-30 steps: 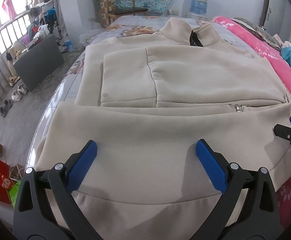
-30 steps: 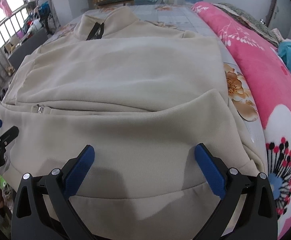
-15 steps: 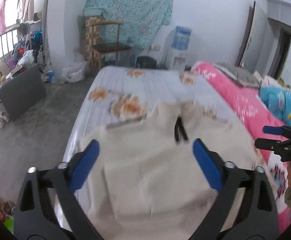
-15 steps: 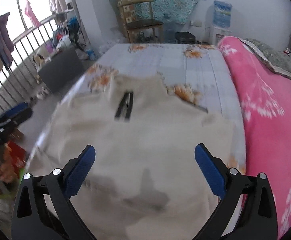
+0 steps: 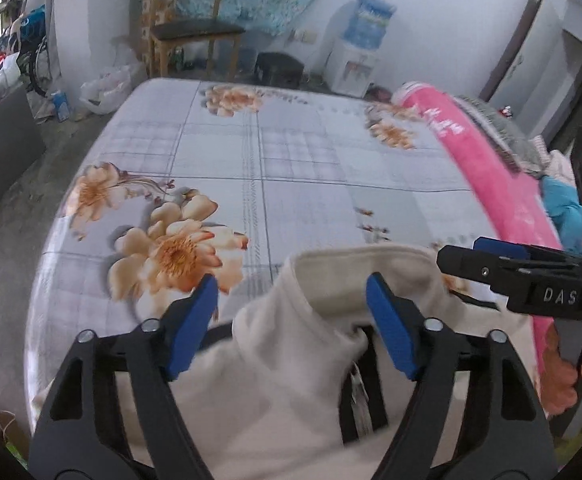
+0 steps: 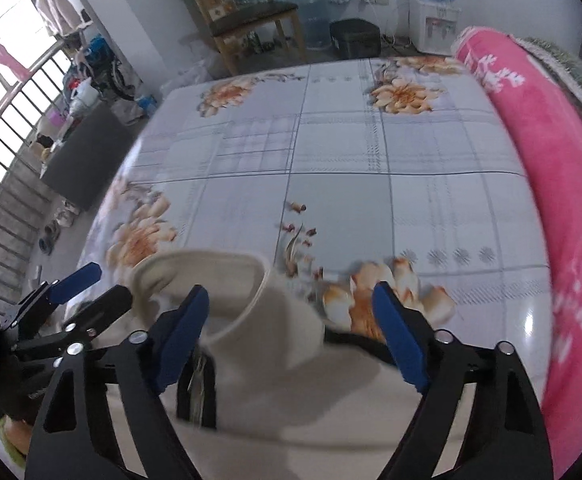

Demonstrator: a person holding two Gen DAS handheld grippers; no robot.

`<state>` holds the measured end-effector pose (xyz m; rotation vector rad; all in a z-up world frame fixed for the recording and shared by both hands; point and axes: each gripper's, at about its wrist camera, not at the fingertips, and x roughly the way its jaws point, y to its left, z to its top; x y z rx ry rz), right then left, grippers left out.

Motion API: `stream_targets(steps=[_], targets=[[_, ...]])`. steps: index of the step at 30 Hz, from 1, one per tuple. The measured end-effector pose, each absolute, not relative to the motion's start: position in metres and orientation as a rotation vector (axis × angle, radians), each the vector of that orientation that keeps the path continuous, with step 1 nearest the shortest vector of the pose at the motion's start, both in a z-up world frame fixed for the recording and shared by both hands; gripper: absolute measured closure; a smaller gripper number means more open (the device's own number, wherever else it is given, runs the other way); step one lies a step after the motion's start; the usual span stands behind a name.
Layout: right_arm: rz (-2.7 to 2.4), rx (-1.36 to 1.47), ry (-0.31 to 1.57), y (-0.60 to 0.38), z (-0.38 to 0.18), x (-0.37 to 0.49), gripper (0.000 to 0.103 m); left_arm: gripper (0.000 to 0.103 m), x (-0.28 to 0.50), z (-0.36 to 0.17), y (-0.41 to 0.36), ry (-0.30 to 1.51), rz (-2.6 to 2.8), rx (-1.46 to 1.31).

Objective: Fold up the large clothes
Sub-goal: 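Move both tools to the jacket collar and close them on it, then lift the collar with both tools and fold it over toward the hem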

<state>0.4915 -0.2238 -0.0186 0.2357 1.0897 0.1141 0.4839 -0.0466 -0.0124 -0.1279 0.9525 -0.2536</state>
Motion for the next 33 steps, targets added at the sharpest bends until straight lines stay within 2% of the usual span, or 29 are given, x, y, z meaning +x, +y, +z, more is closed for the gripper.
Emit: stream_targets(steps=[3,5,6,7,8,9,12,22,28,29,32,33], targets=[[0.110,0.235,1.118,-0.224,-0.035,0.501,0.039,0.055,0.492,-0.027,-0.048,0.982,-0.221,-0.100],[0.130,0.245,1.135,-0.223,-0.044,0.502,0.058,0.079,0.493,-0.034,-0.050,0.993,-0.214,-0.085],[0.141,0.246,1.134,-0.223,-0.044,0.501,0.066,0.084,0.491,-0.034,-0.050,0.989,-0.223,-0.086],[0.151,0.235,1.127,-0.221,-0.042,0.497,0.071,0.089,0.487,-0.031,-0.051,0.977,-0.228,-0.078],[0.160,0.227,1.118,-0.220,-0.039,0.493,0.080,0.093,0.483,-0.027,-0.051,0.965,-0.230,-0.073],[0.166,0.215,1.109,-0.219,-0.035,0.488,0.087,0.094,0.477,-0.022,-0.052,0.948,-0.241,-0.068],[0.175,0.165,1.088,-0.214,-0.020,0.471,0.092,0.096,0.459,-0.004,-0.052,0.916,-0.266,-0.060],[0.220,0.021,1.012,-0.198,0.019,0.371,0.096,0.098,0.358,0.037,-0.054,0.824,-0.374,0.030],[0.230,-0.064,0.990,-0.191,-0.002,0.303,0.096,0.097,0.297,0.015,-0.058,0.848,-0.408,0.146],[0.227,-0.081,1.010,-0.190,-0.014,0.295,0.093,0.094,0.293,0.008,-0.058,0.870,-0.410,0.152],[0.207,-0.122,1.078,-0.191,-0.041,0.284,0.077,0.085,0.284,-0.019,-0.056,0.965,-0.415,0.156],[0.191,-0.134,1.086,-0.194,-0.046,0.279,0.075,0.083,0.282,-0.025,-0.053,0.993,-0.423,0.150]])
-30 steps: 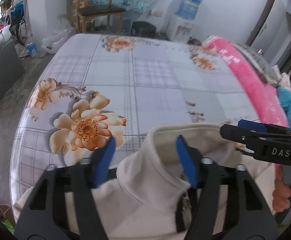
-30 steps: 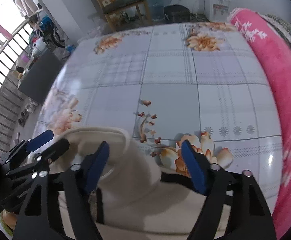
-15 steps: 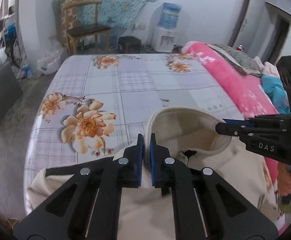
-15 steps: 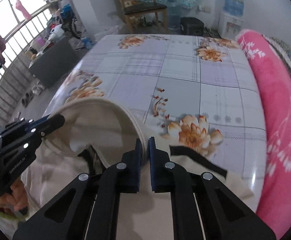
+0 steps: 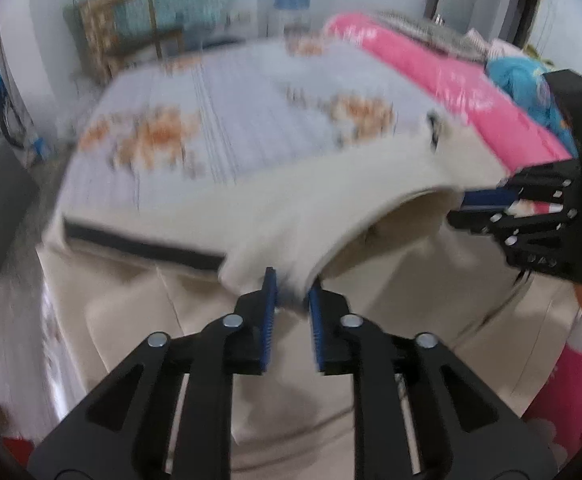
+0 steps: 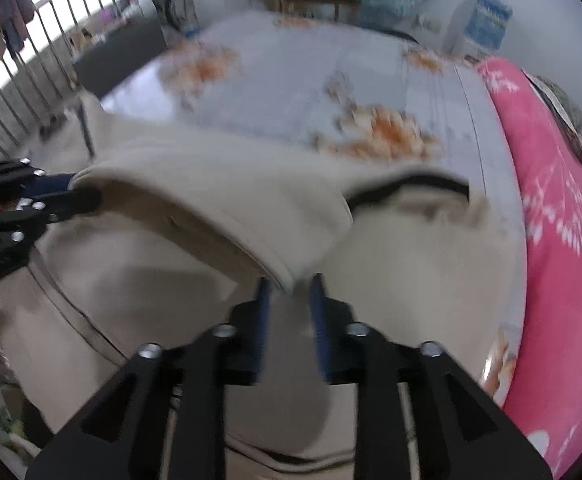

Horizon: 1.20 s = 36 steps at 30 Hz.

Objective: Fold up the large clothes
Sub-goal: 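Lift the collar with both tools and fold it over toward the hem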

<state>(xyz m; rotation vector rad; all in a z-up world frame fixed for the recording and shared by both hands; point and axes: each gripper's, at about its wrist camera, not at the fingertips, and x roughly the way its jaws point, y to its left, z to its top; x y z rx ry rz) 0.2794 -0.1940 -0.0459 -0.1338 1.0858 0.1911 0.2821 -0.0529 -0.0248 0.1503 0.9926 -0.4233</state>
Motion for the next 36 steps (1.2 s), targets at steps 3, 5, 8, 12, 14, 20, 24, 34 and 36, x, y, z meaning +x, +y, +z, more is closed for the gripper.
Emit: stream_targets(steps=[3,5,8,12,14,20,24,34,36], targets=[[0.192,-0.098,1.067,-0.207,-0.035,0.261,0.068,0.076,0.270,-0.021,-0.035,1.011,-0.477,0.094],[0.221,-0.040,1.018,-0.218,-0.012,0.247,0.065,0.073,0.258,-0.004,-0.020,0.953,-0.526,0.046],[0.249,0.035,0.948,-0.228,0.017,0.241,0.065,0.073,0.252,0.020,-0.011,0.862,-0.551,0.005],[0.301,0.120,0.899,-0.213,0.032,0.267,0.065,0.074,0.278,0.029,-0.024,0.822,-0.481,-0.010],[0.333,0.142,0.917,-0.196,0.021,0.286,0.065,0.074,0.297,0.017,-0.038,0.849,-0.449,0.005],[0.306,0.067,1.092,-0.160,-0.051,0.315,0.065,0.074,0.319,-0.040,-0.050,0.987,-0.345,0.126],[0.301,-0.014,1.059,-0.156,-0.047,0.300,0.066,0.074,0.317,-0.033,-0.036,0.974,-0.369,0.070],[0.199,-0.004,1.046,-0.190,-0.056,0.290,0.066,0.072,0.289,-0.046,-0.061,0.980,-0.447,0.252],[0.172,-0.019,1.036,-0.194,-0.053,0.282,0.066,0.071,0.287,-0.045,-0.056,0.989,-0.439,0.248]])
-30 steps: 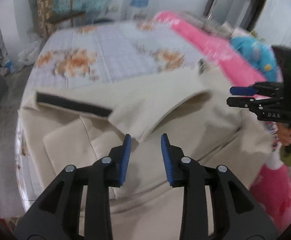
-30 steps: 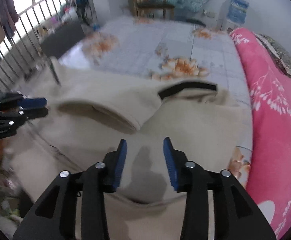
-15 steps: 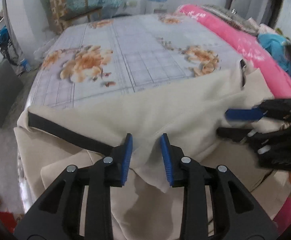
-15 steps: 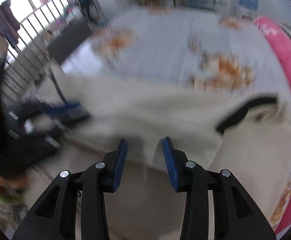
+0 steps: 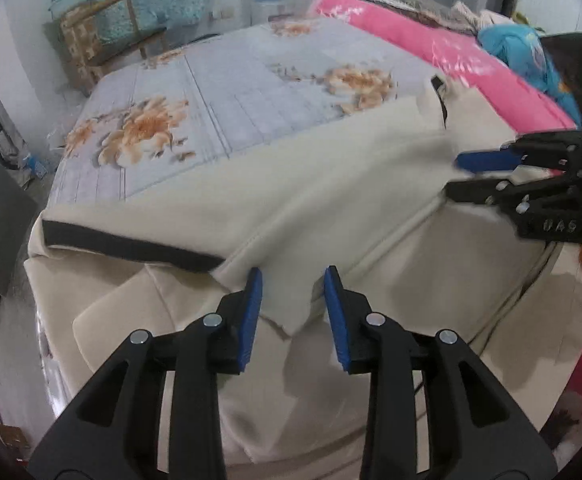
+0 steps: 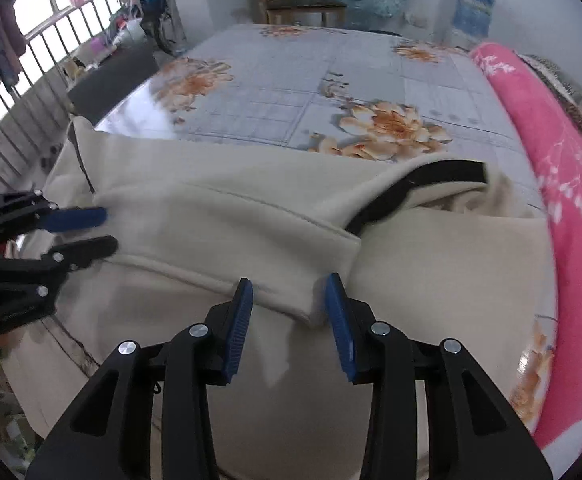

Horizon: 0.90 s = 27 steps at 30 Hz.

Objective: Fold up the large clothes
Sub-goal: 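Lift the collar with both tools and fold it over toward the hem, then open both tools to release the folded collar and withdraw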

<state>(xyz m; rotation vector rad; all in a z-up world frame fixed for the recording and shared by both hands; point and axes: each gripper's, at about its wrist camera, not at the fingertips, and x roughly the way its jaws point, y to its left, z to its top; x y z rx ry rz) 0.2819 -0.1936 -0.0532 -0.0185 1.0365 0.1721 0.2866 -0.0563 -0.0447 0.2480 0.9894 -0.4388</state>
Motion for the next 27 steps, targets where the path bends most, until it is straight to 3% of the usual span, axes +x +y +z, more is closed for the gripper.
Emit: stream_targets(steps=[7,12,19,22,24,27], targets=[[0.129,0.127,0.975,-0.218,-0.011,0.223,0.064,0.067,0.251,-0.001,-0.012,0.926,-0.364,0.137],[0.159,0.196,0.910,-0.212,-0.003,0.177,0.043,0.053,0.191,0.013,0.017,0.869,-0.340,0.059],[0.123,0.231,0.935,-0.169,-0.047,0.139,0.033,0.030,0.140,-0.015,0.001,0.850,-0.309,0.036],[0.033,0.174,0.963,-0.155,-0.069,0.138,0.023,0.028,0.139,-0.042,-0.012,0.910,-0.242,0.102],[0.004,0.088,0.935,-0.141,-0.073,0.135,0.011,0.024,0.141,-0.058,-0.013,0.944,-0.211,0.108],[-0.055,0.018,0.925,-0.130,-0.074,0.133,0.006,0.019,0.137,-0.056,-0.009,0.908,-0.199,0.097]])
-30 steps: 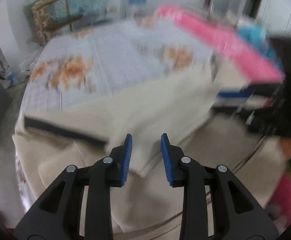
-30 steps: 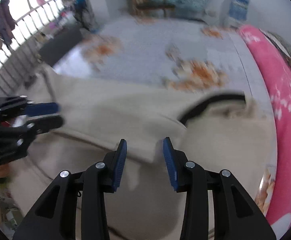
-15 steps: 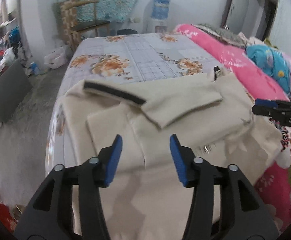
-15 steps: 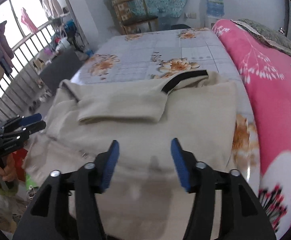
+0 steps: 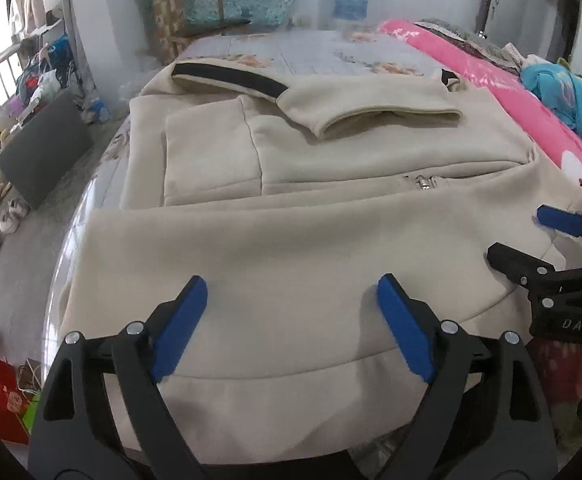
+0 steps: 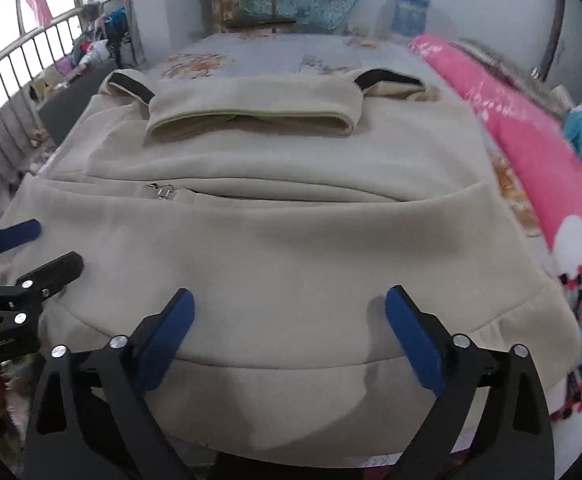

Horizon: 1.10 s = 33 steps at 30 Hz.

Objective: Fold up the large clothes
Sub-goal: 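Open both tools to release the folded collar and withdraw, then move the left tool to the jacket's side edge and grasp it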

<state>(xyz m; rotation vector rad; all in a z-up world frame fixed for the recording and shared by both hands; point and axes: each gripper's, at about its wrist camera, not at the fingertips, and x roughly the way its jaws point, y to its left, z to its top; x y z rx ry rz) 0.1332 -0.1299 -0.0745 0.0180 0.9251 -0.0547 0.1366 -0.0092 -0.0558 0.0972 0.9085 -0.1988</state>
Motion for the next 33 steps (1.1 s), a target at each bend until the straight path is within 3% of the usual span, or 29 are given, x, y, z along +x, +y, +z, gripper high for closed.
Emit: stream_targets(steps=[10,24,33], targets=[[-0.030,0.103,0.881,-0.141,-0.080,0.122,0.006,0.019,0.137,-0.057,-0.006,0.887,-0.178,0.080],[0.010,0.108,0.907,-0.130,-0.077,0.131,0.006,0.019,0.097,-0.026,0.058,0.731,-0.028,0.067],[0.036,0.076,0.898,-0.129,-0.077,0.131,0.006,0.042,0.091,-0.034,0.083,0.757,-0.042,0.010]])
